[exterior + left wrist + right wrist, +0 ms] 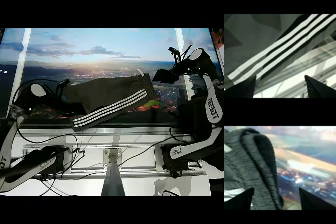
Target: Fold the clothes and pants, and hang the long-sleeved shirts on hangers.
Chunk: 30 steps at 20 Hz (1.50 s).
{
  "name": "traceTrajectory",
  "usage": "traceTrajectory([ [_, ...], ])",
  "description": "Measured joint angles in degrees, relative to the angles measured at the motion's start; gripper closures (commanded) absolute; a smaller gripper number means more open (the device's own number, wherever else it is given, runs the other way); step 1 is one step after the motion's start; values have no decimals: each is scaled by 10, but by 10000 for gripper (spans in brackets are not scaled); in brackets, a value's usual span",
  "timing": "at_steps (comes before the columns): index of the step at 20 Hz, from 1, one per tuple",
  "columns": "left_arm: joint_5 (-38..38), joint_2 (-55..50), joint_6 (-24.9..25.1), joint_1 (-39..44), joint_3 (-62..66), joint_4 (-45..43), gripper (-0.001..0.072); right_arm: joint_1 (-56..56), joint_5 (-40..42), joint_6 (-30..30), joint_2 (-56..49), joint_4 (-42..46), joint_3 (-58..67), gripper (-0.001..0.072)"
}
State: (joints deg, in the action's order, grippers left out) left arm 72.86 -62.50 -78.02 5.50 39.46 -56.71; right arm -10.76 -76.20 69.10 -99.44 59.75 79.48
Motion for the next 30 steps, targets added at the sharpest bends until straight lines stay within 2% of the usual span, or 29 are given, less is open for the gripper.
traceTrajectory([
  [4, -29, -1, 0, 0, 0, 2, 12, -11, -30, -21, -65, -49, 16, 82],
  [8, -59, -1, 0, 0, 0, 2, 12, 17, -37, -91, -95, -107, 20, 95],
  [9, -70, -1, 0, 0, 0, 2, 12, 28, -36, -107, -98, -110, 20, 211],
  [11, -93, -1, 0, 0, 0, 2, 11, 52, -28, -131, -103, -111, 19, 653],
  [12, -107, -1, 0, 0, 0, 2, 11, 64, -25, -139, -103, -106, 19, 691],
  [17, -165, 0, 46, -10, 21, -9, 12, 91, -36, -153, -67, -120, 47, 691],
  [20, -178, 1, 64, -26, 64, -28, 11, 84, -38, -124, -2, -101, 88, 691],
  [24, -189, 1, 74, -43, 111, -41, 11, 41, -61, 0, 109, -24, 171, 692],
  [30, -195, 1, 76, -51, 129, -17, 12, -108, -226, 229, 263, 155, 295, 692],
])
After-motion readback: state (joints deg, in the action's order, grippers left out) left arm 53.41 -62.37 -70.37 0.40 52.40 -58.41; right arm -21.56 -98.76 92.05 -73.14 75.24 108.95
